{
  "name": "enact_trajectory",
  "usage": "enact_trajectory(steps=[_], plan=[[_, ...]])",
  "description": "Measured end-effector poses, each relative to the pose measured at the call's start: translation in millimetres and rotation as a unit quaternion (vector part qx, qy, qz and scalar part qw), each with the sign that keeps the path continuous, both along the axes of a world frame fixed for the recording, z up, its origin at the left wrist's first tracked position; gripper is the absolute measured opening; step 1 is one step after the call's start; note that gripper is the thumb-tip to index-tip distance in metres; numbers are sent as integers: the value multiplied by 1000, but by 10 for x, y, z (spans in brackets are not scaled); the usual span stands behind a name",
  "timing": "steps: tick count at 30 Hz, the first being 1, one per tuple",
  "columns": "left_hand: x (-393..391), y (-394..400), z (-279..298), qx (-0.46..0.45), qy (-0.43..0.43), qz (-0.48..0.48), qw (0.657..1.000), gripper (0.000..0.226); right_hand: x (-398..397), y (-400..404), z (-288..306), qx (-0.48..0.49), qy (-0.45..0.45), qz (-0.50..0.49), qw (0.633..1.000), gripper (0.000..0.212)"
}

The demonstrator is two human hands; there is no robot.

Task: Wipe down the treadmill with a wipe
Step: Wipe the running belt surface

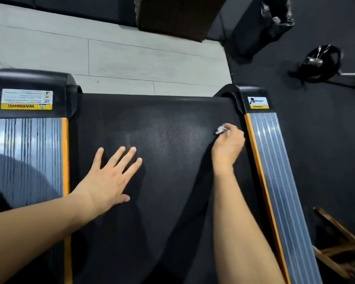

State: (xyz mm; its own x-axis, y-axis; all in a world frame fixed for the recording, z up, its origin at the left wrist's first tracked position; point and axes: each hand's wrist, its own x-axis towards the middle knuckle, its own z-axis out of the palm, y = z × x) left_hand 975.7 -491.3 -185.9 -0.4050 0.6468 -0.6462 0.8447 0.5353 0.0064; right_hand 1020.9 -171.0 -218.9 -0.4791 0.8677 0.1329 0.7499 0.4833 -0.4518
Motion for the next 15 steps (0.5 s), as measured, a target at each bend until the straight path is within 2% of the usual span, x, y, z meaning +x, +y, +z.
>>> enact_trajectory(steps=[1,3,6,8,10,12,13,15], plan=[[2,-2,2,2,0,1,1000,100,-164,-208,58,-9,16,40,999,35],[1,-12,4,7,-4,2,1000,100,-430,-719,135,-41,46,200,978,32],[-10,-14,14,18,-8,8,1000,100,-556,-1445,158,-53,12,462,885,34],[-16,-22,33,27,-8,10,1000,99,-558,-1346,72,-24,-3,532,846,34],[3,-48,48,38,-3,15,999,99,-505,-894,-12,17,-20,484,875,26],[41,-65,64,51,0,20,998,96,-308,-383,10,52,-45,333,940,25],[50,-84,66,57,4,23,998,94,-176,-211,45,31,-38,251,967,28],[52,-120,60,73,7,26,997,92,-29,-258,114,-15,-9,138,990,32]])
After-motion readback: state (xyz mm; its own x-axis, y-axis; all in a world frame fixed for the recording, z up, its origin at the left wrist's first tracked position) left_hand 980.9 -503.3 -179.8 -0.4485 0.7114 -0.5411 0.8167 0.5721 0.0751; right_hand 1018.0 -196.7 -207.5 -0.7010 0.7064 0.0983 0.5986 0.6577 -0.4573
